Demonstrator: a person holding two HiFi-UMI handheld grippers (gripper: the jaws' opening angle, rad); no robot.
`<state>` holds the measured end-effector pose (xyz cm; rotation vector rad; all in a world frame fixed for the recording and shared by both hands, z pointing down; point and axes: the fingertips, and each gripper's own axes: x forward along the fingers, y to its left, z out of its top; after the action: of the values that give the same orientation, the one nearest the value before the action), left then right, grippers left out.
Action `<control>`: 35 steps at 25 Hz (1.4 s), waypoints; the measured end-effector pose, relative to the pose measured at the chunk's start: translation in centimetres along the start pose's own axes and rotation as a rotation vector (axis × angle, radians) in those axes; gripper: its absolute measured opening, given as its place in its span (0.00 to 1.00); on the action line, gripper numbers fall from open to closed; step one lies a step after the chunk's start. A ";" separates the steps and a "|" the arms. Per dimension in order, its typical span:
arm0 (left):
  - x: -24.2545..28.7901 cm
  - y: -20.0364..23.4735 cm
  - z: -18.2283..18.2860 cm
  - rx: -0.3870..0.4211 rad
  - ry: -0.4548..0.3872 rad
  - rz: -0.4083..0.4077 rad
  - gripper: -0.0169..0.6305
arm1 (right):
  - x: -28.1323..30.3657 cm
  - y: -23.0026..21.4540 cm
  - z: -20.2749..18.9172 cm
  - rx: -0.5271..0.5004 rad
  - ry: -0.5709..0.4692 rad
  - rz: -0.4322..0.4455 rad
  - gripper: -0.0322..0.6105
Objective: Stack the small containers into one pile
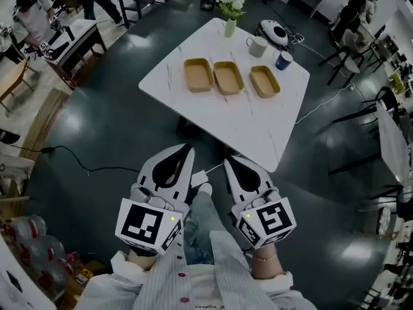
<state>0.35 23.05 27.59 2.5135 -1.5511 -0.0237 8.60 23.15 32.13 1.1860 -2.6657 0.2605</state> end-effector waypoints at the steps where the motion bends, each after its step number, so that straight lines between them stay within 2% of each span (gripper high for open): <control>1: 1.0 0.4 0.2 0.001 -0.001 0.003 0.06 | 0.8 -0.7 0.2 0.000 0.001 0.003 0.07; 8: 7.4 2.9 2.5 0.009 -0.019 0.025 0.06 | 5.6 -5.4 2.6 -0.010 0.006 0.030 0.07; 16: 12.2 4.1 5.0 0.034 -0.063 0.088 0.06 | 8.1 -10.5 4.7 -0.025 -0.019 0.071 0.07; 28: 13.8 5.5 5.1 0.034 -0.059 0.160 0.06 | 9.7 -12.5 4.3 -0.009 -0.005 0.115 0.07; 35: 15.6 7.5 5.1 0.034 -0.050 0.142 0.06 | 12.3 -13.2 4.1 0.001 0.009 0.106 0.07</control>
<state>0.26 5.19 25.16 2.4386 -1.7607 -0.0411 9.88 4.69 32.41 1.0430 -2.7252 0.2837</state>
